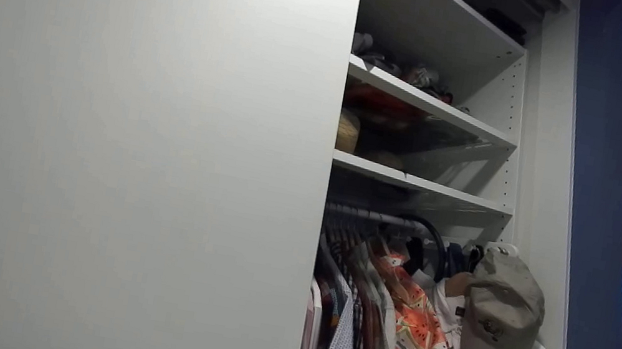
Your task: Pull the first white tray from the top outwards
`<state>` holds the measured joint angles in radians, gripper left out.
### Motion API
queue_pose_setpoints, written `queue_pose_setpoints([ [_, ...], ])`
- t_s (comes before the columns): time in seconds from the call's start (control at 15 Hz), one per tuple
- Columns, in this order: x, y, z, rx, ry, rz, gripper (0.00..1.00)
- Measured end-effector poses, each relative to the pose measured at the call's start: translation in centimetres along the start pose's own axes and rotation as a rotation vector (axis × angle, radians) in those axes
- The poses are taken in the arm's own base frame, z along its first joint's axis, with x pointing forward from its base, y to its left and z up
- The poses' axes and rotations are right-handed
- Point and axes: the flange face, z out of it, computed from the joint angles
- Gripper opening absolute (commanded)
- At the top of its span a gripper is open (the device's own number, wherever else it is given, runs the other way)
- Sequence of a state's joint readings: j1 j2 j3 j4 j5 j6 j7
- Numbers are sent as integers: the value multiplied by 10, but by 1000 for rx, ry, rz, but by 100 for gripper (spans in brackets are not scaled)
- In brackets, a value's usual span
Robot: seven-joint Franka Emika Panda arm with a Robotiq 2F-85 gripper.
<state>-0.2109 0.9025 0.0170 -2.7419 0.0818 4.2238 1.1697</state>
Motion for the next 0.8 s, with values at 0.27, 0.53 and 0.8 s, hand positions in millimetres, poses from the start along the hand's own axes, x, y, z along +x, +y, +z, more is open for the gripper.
queue_pose_setpoints([
  [0.27,20,-17,9,65,-10,11,100],
  [0.53,21,-23,13,86,-16,-2,100],
  [0.8,21,-37,25,146,-58,-49,100],
])
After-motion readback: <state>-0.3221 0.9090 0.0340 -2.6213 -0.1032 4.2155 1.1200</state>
